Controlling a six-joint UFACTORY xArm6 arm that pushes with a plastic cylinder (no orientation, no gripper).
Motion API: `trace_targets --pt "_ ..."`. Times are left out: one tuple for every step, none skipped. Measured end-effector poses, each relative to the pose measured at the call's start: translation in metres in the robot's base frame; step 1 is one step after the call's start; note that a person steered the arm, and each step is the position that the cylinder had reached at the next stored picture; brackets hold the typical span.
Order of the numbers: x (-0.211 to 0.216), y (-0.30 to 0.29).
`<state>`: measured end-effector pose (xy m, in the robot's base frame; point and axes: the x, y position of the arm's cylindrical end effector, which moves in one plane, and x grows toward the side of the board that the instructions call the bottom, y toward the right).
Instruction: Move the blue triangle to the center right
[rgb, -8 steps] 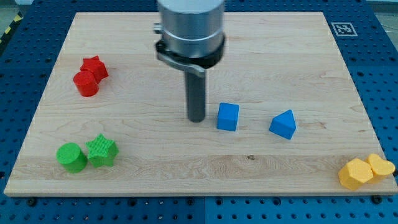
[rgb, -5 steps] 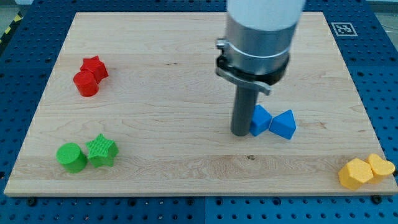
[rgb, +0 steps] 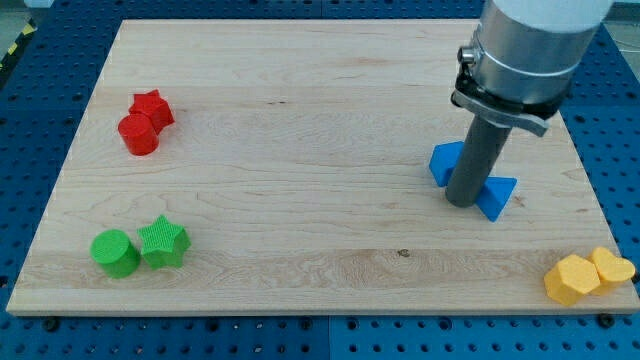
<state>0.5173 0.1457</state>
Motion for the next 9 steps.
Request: trace_targets --pt "0.012 0.001" --pt "0.009 0.036" --pt "-0.014 0.076" --pt "-0.019 0.081" --pt "-0.022 0.081" --pt "-0.048 0.088" --pt "-0.038 0.090" --pt "-0.018 0.060" --pt "-0.026 0.015"
